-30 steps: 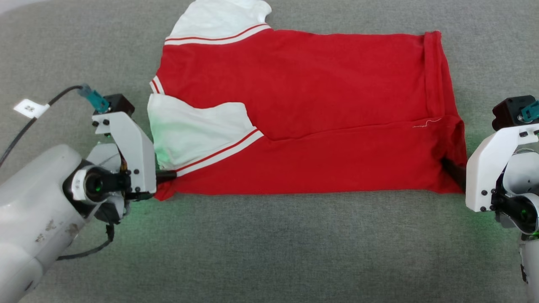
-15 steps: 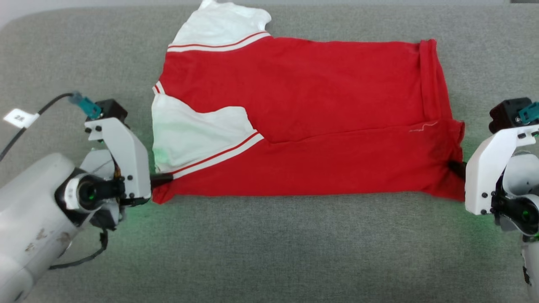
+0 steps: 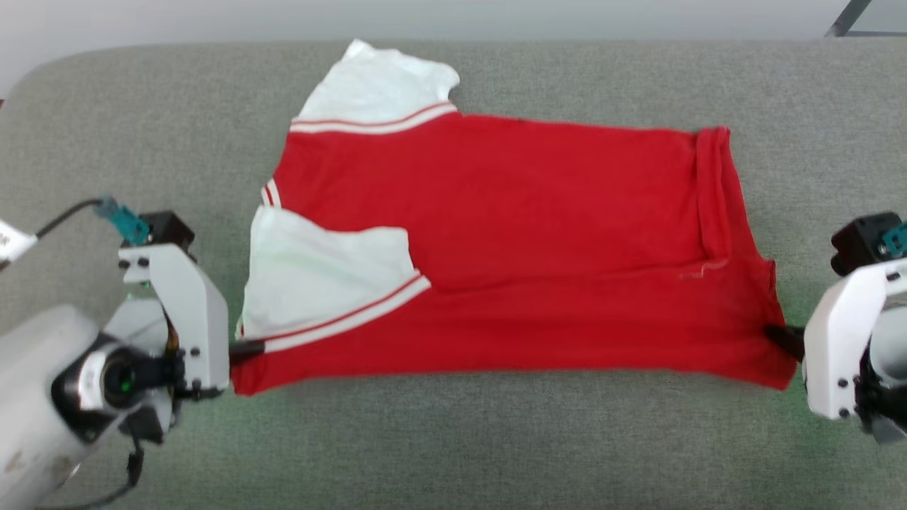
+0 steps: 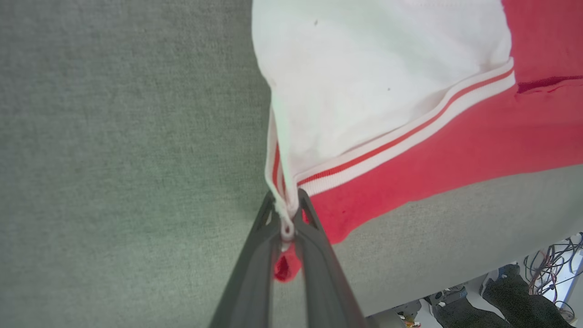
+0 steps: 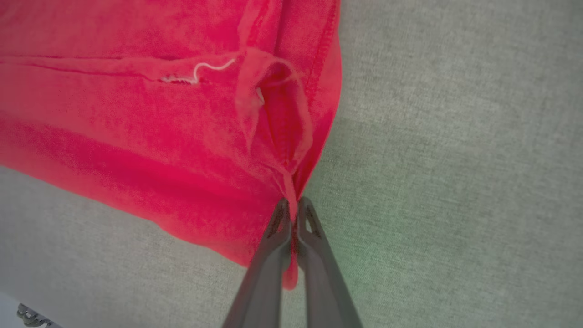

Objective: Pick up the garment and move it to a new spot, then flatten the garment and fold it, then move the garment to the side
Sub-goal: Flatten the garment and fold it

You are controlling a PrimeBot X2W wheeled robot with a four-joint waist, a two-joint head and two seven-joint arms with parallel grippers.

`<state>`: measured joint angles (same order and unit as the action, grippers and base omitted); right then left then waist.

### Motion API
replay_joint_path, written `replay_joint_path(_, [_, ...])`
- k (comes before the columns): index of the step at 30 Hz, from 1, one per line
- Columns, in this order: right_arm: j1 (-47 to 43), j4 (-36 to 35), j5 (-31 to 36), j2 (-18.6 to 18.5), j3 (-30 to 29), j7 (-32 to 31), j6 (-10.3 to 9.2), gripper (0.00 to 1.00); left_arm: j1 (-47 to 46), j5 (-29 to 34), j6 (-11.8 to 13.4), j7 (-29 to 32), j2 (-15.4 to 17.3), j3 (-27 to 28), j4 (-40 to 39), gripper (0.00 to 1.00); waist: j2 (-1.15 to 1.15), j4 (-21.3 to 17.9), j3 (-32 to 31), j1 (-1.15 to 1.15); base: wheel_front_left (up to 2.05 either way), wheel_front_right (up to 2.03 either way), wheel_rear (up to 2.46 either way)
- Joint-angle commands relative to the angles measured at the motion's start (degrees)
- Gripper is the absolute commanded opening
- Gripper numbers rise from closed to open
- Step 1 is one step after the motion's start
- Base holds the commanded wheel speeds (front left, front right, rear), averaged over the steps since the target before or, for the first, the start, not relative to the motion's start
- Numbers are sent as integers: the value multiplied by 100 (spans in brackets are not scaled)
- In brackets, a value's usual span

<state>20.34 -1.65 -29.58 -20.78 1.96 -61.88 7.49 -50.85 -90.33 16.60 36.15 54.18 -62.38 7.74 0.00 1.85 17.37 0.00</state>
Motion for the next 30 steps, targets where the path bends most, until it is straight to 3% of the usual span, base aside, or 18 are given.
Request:
replay_joint_path(1, [-151,-83,-27,-58,-36,-50,1,0,136,-20,97,-30,118,-9,-131,0,0,-6,-34,0,0,0,0])
replay_joint_path(8, [-730,-623,-215,-144,-163,-320,1,0,587,-73,499,-138,527,-125,-986,0,0,-23,-96,0,0,0,0])
replay_joint_path(19, [-1270,-882,-88,22,-247,-335,1,0,1012,-79,653,-328,512,-277,-1258,0,0,-70,-105,0,0,0,0])
replay_joint_path(20, [-1262,-891,-70,22,-228,-286,1,4,1005,-50,644,-335,497,-285,-1242,16,0,-79,-109,0,0,0,0])
replay_joint_path(21, [-1250,-873,-49,47,-229,-242,1,26,976,-35,635,-345,482,-279,-1223,30,0,-87,-115,0,0,0,0])
replay_joint_path(23, [-1238,-864,-46,61,-168,-189,1,49,909,11,616,-390,483,-246,-1200,49,0,-103,-132,0,0,0,0])
replay_joint_path(24, [-1227,-877,-27,57,-168,-144,1,97,871,57,620,-397,505,-238,-1195,95,0,-111,-140,0,0,0,0])
replay_joint_path(25, [-1225,-877,-15,63,-167,-129,1,100,846,91,616,-401,528,-235,-1201,100,0,-119,-151,0,0,0,0])
replay_joint_path(30, [-1192,-935,21,146,-266,-19,1,100,722,126,657,-368,642,-157,-1255,100,0,-154,-186,0,0,0,0])
